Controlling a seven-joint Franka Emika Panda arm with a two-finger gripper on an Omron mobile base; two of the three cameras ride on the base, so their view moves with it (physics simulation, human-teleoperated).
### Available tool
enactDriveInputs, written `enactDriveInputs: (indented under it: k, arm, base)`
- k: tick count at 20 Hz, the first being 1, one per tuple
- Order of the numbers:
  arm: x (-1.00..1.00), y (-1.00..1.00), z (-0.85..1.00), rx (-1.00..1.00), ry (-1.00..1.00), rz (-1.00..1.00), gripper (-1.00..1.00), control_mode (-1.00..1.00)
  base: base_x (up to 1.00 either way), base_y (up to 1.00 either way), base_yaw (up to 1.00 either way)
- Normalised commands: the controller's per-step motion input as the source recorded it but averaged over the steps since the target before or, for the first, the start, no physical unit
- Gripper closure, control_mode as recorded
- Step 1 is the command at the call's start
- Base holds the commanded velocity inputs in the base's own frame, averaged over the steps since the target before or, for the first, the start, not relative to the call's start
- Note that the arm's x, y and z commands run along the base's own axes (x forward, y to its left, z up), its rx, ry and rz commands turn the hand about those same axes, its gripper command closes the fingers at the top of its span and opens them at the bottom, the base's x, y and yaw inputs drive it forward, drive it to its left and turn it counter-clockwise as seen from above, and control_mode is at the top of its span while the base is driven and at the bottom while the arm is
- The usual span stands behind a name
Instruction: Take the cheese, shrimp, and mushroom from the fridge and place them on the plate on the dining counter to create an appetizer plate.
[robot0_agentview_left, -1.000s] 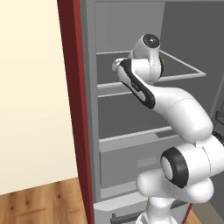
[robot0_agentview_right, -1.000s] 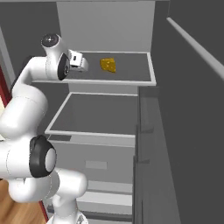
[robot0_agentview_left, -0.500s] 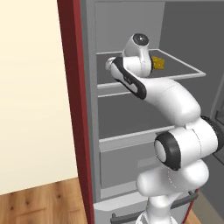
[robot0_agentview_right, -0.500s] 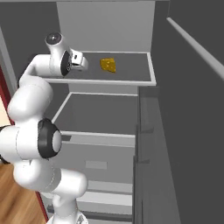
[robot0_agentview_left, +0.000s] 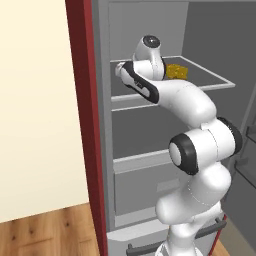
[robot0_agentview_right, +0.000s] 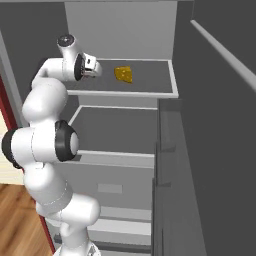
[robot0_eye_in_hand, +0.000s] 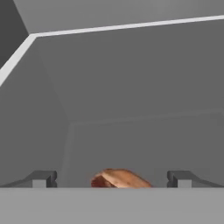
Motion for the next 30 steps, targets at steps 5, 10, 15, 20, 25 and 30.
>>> enactDriveInputs:
  k: [5,10,15,20,25,30]
  arm:
    - [0.03,0.01,-0.46,0.0,0.0,-0.03,1.0,-1.0]
    - [-0.23,-0.08,-0.59,0.0,0.01,-0.11,1.0,-1.0]
    - [-0.24,-0.12,-0.52,0.0,0.0,-0.11,1.0,-1.0]
    - [-0.62,-0.33,-0.18,0.0,-0.01,-0.01,1.0,-1.0]
    - [-1.0,-0.36,-0.11,0.0,-0.05,0.0,1.0,-1.0]
    - [-1.0,-0.36,-0.02,0.0,-0.13,0.05,1.0,-1.0]
  base:
    - [0.0,0.0,0.0]
    - [0.0,0.0,0.0]
    - [0.0,0.0,0.0]
    - [0.0,0.0,0.0]
    - [0.0,0.0,0.0]
    - [0.0,0.0,0.0]
